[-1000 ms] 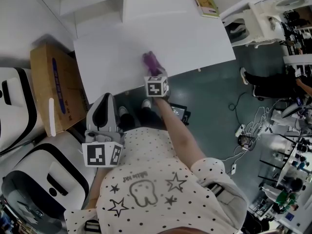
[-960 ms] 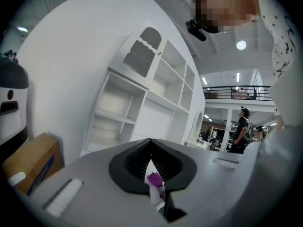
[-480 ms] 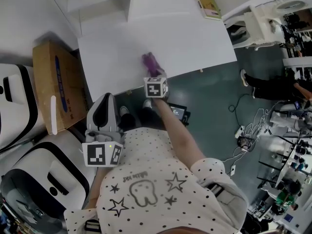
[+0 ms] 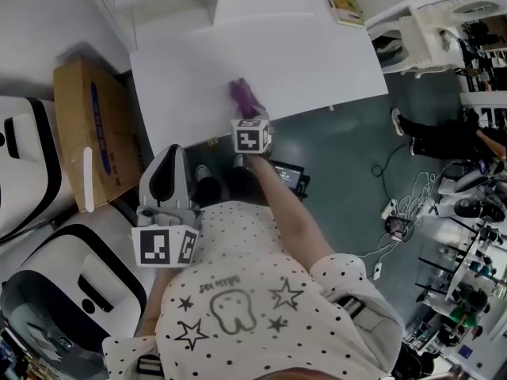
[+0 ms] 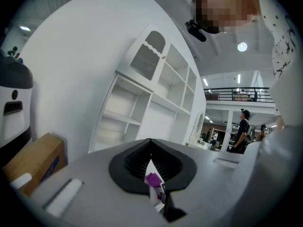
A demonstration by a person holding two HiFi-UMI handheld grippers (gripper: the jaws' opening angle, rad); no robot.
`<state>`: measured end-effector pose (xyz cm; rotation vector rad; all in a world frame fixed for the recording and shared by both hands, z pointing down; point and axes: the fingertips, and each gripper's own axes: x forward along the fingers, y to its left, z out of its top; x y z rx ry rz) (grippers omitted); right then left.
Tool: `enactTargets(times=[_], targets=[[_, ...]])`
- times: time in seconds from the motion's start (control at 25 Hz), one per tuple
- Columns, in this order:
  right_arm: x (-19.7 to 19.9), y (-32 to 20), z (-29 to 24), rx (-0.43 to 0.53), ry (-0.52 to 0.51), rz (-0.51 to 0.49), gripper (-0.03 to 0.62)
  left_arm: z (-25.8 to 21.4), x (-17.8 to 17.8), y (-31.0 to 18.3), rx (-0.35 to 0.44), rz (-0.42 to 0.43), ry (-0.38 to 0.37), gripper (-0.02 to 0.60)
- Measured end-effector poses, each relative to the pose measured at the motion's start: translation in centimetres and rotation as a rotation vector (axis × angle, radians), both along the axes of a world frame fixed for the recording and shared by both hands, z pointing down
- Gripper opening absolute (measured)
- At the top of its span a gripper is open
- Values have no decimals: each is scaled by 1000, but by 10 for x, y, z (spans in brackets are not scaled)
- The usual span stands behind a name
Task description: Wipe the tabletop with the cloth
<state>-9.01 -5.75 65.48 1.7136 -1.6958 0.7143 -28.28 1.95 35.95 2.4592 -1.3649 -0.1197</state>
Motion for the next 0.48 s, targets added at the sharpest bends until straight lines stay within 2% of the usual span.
enactTargets(times=[0.48], targets=[[-32, 3, 0, 0, -6, -55, 61, 0, -15, 3, 1, -27, 1, -5]])
